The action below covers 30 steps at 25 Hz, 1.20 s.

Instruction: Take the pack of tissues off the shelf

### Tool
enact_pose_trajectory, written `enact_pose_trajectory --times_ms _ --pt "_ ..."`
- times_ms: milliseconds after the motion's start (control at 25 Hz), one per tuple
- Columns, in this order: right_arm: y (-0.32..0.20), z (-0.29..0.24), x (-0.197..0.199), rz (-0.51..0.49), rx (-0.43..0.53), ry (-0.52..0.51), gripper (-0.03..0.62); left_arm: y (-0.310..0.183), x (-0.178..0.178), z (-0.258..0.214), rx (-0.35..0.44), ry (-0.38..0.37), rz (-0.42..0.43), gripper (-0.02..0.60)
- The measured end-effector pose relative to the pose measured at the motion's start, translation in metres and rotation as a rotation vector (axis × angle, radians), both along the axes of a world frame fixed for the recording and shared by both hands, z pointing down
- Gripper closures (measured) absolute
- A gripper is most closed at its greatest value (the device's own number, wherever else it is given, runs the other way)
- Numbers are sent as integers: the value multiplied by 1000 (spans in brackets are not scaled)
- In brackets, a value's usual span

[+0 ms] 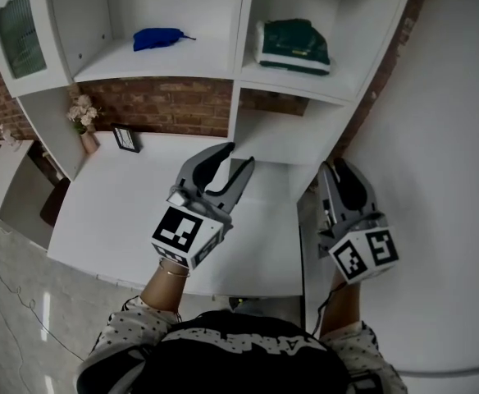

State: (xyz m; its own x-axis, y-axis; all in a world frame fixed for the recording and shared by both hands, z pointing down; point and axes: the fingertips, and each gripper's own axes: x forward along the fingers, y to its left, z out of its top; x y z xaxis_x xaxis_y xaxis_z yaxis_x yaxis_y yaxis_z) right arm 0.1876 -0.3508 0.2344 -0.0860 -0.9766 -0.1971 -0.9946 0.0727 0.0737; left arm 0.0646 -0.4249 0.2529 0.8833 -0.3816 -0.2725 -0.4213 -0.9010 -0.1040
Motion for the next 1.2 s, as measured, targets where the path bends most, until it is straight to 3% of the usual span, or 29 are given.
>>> enact_pose_trajectory --times_ms 360,880,1200 --pt "-42 -40 22 -15 23 99 465 -41 26 -52 78 29 -69 407" --pt "-96 -85 48 -15 11 193 446 -95 67 -91 82 -82 -206 388" --pt "-144 -96 67 39 -80 246 422 -121 92 -99 47 -154 -282 388"
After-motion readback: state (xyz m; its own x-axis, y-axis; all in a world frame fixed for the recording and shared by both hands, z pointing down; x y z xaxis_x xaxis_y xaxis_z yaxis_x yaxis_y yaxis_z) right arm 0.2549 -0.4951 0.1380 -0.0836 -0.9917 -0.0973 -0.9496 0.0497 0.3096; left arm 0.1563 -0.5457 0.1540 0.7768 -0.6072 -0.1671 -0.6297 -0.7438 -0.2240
